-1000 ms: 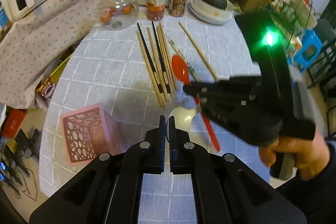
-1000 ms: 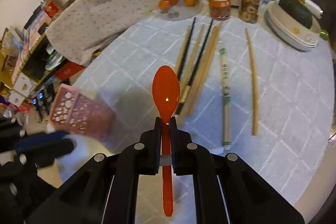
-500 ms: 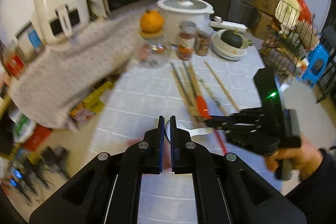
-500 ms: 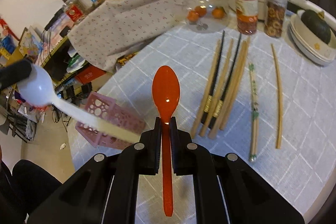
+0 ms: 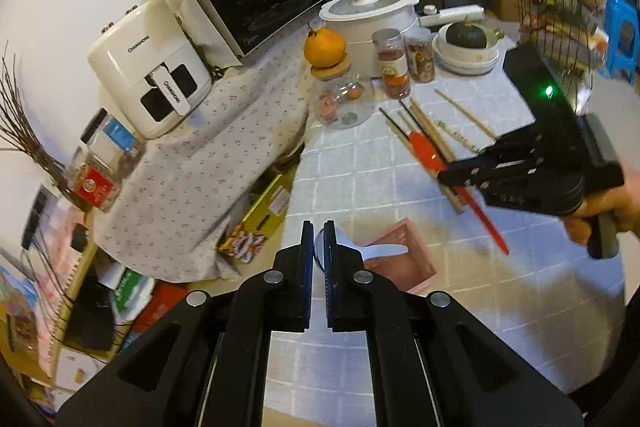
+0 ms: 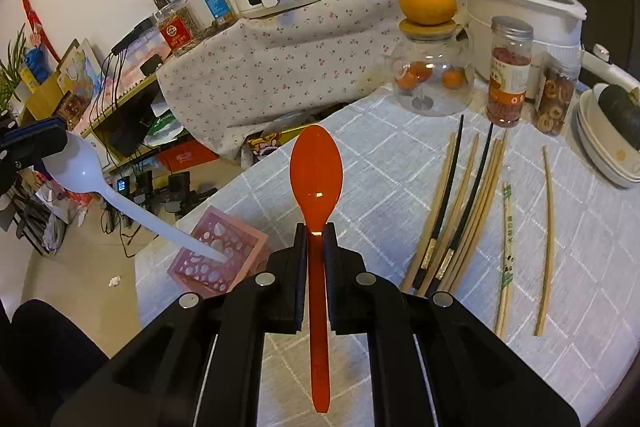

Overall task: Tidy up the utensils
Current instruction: 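Carry the white spoon into the pink basket and open the left tool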

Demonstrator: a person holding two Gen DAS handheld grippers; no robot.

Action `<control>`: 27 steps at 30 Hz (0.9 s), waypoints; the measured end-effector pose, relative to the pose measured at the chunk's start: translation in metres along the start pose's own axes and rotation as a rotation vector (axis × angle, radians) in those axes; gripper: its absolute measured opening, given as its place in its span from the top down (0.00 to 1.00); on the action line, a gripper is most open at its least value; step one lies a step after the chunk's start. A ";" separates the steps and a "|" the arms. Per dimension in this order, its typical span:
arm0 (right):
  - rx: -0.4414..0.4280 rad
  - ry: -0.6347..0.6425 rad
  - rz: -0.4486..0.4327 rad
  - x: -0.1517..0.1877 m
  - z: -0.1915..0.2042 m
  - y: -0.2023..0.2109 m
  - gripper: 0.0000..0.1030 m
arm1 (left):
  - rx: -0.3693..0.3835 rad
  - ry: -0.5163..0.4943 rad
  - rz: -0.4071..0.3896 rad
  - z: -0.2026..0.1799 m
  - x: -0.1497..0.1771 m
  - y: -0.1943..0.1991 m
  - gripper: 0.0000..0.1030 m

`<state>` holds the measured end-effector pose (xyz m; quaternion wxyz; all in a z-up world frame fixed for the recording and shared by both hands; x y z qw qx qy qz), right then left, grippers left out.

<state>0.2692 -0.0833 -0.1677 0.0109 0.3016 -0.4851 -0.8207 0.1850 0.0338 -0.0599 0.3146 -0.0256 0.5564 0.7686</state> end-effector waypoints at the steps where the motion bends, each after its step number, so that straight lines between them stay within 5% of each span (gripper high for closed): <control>1: -0.004 0.000 -0.004 -0.001 0.001 0.000 0.92 | 0.005 -0.012 0.005 -0.002 0.001 -0.002 0.96; 7: -0.021 0.044 -0.019 -0.008 0.019 -0.002 0.92 | 0.014 -0.106 0.122 -0.027 0.010 -0.047 0.89; 8: -0.017 0.048 -0.023 -0.009 0.020 -0.003 0.92 | 0.010 -0.092 0.150 -0.025 0.011 -0.059 0.82; 10: -0.025 0.042 -0.037 -0.013 0.021 -0.002 0.92 | -0.001 -0.060 0.158 -0.017 0.011 -0.066 0.44; 13: -0.054 0.030 -0.075 -0.024 0.024 0.007 0.92 | 0.095 0.063 0.093 0.006 0.001 -0.048 0.41; 15: -0.064 0.043 -0.108 -0.036 0.033 0.016 0.92 | 0.173 0.168 0.064 0.023 -0.003 -0.040 0.29; 21: -0.115 0.093 -0.227 -0.073 0.071 0.035 0.92 | 0.286 0.477 0.164 0.065 0.010 -0.069 0.27; 27: -0.084 0.133 -0.231 -0.075 0.089 0.000 0.92 | 0.415 0.703 0.265 0.083 0.033 -0.099 0.27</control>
Point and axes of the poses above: each gripper's, at about its wrist camera, not at the fingertips, and y roughly against the way its jaws point, z to its left, x to its underside, the point moved 8 cm from there along -y, roughly the way its jaws point, and after that the axes turned 12 degrees about z, right-handed, at the moved point
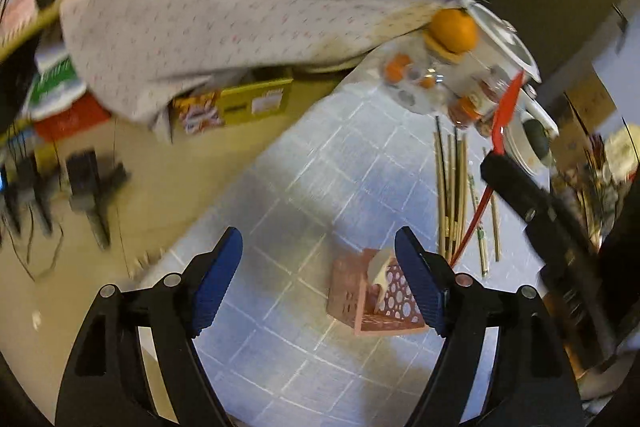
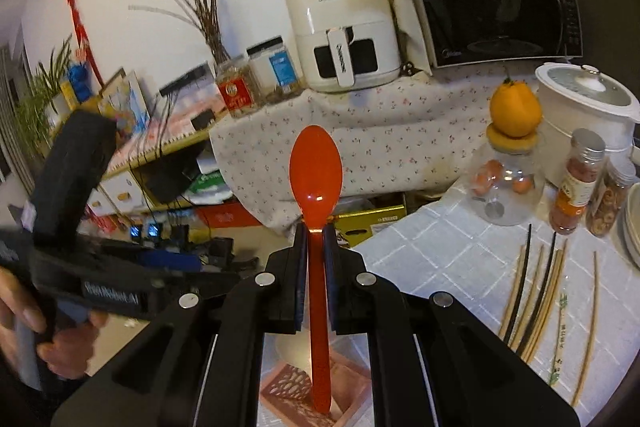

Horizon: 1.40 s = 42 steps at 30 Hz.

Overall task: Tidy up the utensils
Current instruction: 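Carry the white spoon into the pink basket and open the left tool, then lower the red spoon into the pink basket and open the right tool, then grasp a wooden chopstick with the left tool while the right tool grasps another chopstick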

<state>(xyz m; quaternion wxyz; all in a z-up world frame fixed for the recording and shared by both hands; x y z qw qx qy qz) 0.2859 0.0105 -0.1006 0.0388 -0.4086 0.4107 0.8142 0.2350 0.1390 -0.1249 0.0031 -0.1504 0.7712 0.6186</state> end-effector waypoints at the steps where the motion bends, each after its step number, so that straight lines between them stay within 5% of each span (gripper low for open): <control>1: 0.010 0.008 0.001 0.004 0.000 -0.004 0.92 | -0.001 0.019 0.008 0.003 0.000 -0.003 0.27; 13: 0.053 0.004 0.071 0.052 -0.010 -0.023 0.87 | 0.024 0.043 0.005 0.003 -0.002 -0.004 0.25; 20: 0.100 -0.034 0.126 0.058 -0.027 0.003 0.75 | 0.026 0.010 -0.024 -0.013 0.000 0.004 0.25; 23: 0.124 -0.057 0.185 0.068 -0.042 0.016 0.61 | -0.046 -0.037 -0.086 -0.026 0.001 0.014 0.25; 29: 0.238 -0.156 0.259 0.093 -0.106 0.066 0.41 | -0.059 -0.145 -0.129 -0.081 0.013 0.016 0.25; 35: 0.245 -0.460 0.377 0.140 -0.202 0.077 0.41 | -0.064 -0.257 -0.073 -0.151 0.027 -0.018 0.25; 42: 0.288 -0.513 0.409 0.152 -0.252 0.075 0.41 | -0.096 -0.293 0.022 -0.216 0.014 -0.076 0.25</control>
Point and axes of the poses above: each gripper's, at about its wrist camera, not at the fingertips, and y roughly against the way its jaws point, z to its left, x to its underside, the point moved 8 cm from there along -y, roughly the way its jaws point, and after that the axes turned 12 degrees about z, right-handed, at the moved point
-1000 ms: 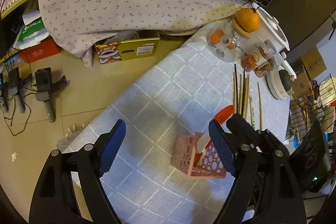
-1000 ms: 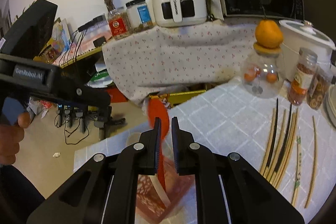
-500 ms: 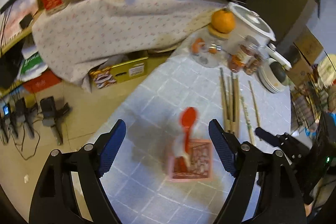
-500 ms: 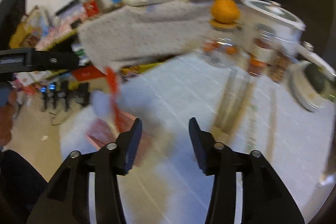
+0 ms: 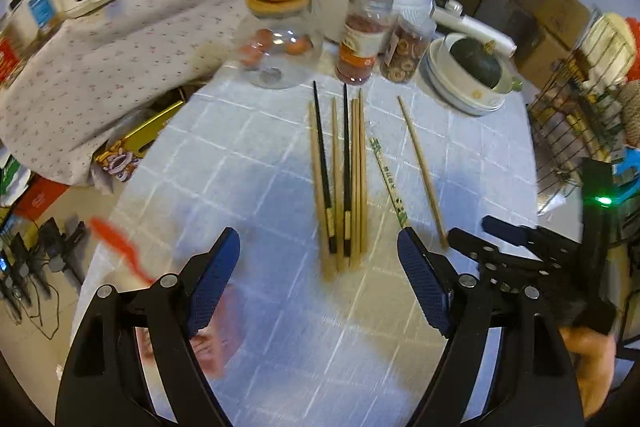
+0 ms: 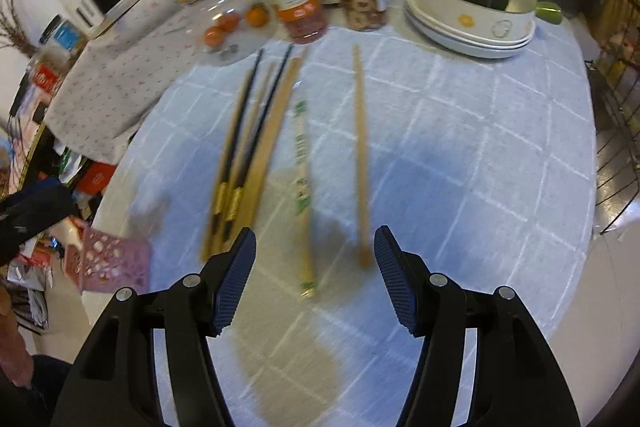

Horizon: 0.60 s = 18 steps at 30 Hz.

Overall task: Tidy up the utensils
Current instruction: 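Grasp a wooden chopstick with the left tool while the right tool grasps another chopstick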

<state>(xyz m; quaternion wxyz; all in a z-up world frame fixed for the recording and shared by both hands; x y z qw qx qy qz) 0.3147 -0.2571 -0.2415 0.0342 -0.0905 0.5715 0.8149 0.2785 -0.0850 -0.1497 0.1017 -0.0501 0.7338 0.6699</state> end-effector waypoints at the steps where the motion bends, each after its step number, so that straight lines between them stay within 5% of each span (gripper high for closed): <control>1: -0.001 -0.009 -0.003 -0.001 -0.005 -0.001 0.41 | 0.005 0.000 0.019 -0.004 -0.005 -0.009 0.26; 10: 0.007 -0.025 0.017 -0.016 -0.038 -0.014 0.41 | -0.047 0.124 0.135 0.011 -0.054 -0.093 0.52; 18: 0.017 -0.010 0.033 -0.036 -0.040 -0.023 0.42 | -0.047 0.165 0.166 0.024 -0.070 -0.122 0.70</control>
Point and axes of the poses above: each gripper's, at about its wrist camera, not at the fingertips, and y roughly against the way its jaws point, z to its left, x to its underside, the point moved 8 cm from there along -y, roughly the way its jaws point, and after that the axes turned 12 degrees about z, right-handed, at the moved point
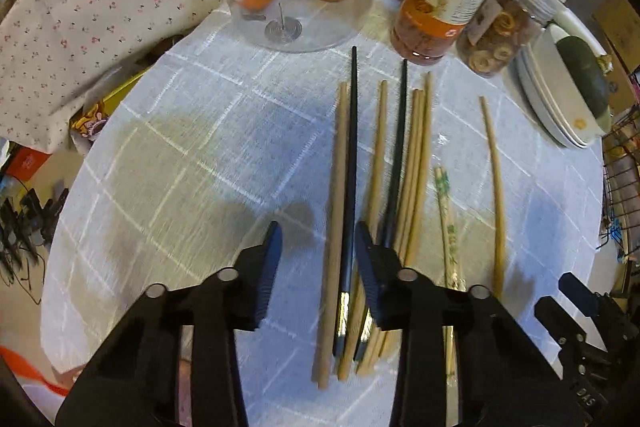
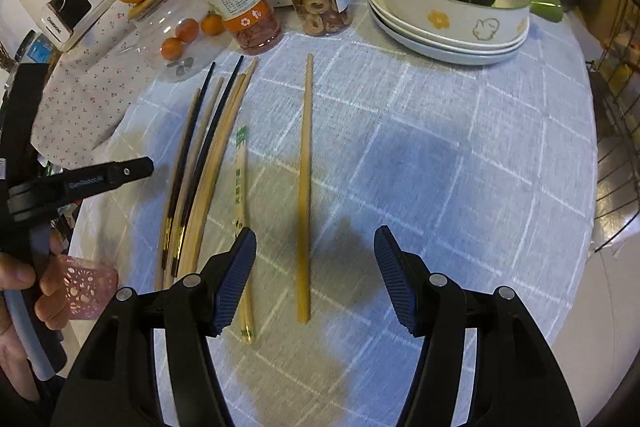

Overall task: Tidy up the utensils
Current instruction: 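Grasp a wooden chopstick with the left tool while the right tool grasps another chopstick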

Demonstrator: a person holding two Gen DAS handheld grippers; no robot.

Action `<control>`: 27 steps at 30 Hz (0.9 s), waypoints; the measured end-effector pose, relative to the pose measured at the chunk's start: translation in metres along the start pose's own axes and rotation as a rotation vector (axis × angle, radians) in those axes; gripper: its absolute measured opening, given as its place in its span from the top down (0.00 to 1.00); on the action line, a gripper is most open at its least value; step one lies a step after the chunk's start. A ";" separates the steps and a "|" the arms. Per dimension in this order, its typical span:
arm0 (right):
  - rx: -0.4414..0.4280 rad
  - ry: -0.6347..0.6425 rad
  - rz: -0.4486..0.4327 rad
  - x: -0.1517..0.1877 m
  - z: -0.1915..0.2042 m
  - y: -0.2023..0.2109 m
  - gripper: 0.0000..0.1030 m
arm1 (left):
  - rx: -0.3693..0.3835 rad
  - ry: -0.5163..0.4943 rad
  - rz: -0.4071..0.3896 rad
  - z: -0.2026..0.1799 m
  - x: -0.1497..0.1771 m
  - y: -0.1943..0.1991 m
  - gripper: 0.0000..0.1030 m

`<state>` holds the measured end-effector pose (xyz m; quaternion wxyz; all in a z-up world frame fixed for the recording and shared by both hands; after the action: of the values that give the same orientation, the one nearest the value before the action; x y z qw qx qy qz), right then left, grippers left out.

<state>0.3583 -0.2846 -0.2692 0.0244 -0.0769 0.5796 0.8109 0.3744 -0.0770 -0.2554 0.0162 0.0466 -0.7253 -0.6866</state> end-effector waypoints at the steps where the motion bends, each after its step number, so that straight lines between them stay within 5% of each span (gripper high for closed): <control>1: 0.005 0.005 0.003 -0.001 0.000 -0.001 0.43 | 0.001 0.000 0.007 0.001 -0.002 -0.004 0.72; 3: 0.022 0.018 0.011 -0.005 0.002 -0.005 0.51 | 0.027 -0.001 0.026 0.000 -0.006 -0.011 0.75; 13: 0.027 0.033 0.009 -0.021 0.005 -0.014 0.57 | 0.086 -0.011 0.058 0.004 -0.020 -0.031 0.81; 19: 0.030 0.029 0.017 -0.028 0.006 -0.017 0.60 | 0.076 -0.046 0.059 0.001 -0.029 -0.035 0.94; 27: 0.027 0.012 0.035 -0.044 0.010 -0.022 0.60 | 0.059 -0.087 0.063 -0.007 -0.026 -0.038 0.94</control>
<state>0.4041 -0.2656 -0.2798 0.0080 -0.0711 0.5919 0.8029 0.4031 -0.0836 -0.2922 0.0049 -0.0057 -0.7463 -0.6656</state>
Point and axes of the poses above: each gripper's, at about its wrist camera, not at the fingertips, and y roughly against the way its jaws point, z to its left, x to its underside, the point moved 8 cm from there along -y, roughly the way its jaws point, and after that the axes turned 12 degrees about z, right-handed, at the moved point
